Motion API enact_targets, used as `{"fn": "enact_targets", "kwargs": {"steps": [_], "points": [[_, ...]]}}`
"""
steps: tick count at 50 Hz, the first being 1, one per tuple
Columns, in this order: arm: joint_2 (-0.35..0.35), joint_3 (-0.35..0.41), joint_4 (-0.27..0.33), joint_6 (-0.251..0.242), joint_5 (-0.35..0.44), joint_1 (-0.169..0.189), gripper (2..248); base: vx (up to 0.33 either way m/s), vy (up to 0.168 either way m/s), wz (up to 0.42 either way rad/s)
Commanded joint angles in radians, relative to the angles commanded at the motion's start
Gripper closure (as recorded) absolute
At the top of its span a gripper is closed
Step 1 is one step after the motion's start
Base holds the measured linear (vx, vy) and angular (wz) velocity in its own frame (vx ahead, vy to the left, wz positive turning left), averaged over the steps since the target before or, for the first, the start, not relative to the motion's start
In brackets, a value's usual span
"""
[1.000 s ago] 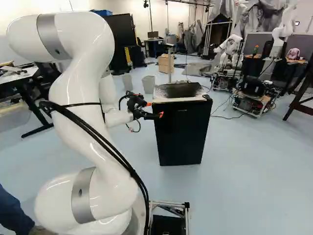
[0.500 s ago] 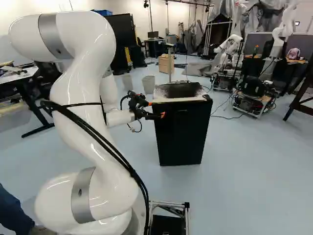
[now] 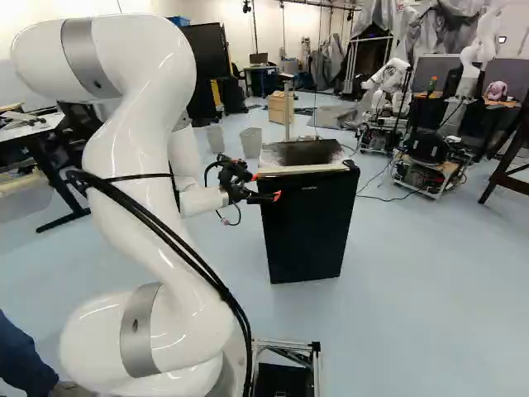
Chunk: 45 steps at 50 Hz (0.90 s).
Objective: Grab a drink from the fridge
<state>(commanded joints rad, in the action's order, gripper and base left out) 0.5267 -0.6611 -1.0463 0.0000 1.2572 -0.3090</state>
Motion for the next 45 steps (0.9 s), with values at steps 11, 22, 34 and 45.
{"fn": "enact_targets", "kwargs": {"steps": [11,22,34,45], "points": [[-0.013,0.021,0.000,0.000,0.000,0.001,3,0.000,0.000,0.000],[-0.028,0.044,0.000,0.000,0.000,0.002,3,0.000,0.000,0.000],[-0.046,0.071,0.000,0.000,0.000,0.002,3,0.000,0.000,0.000],[-0.064,0.099,0.000,0.000,0.000,0.000,3,0.000,0.000,0.000]]}}
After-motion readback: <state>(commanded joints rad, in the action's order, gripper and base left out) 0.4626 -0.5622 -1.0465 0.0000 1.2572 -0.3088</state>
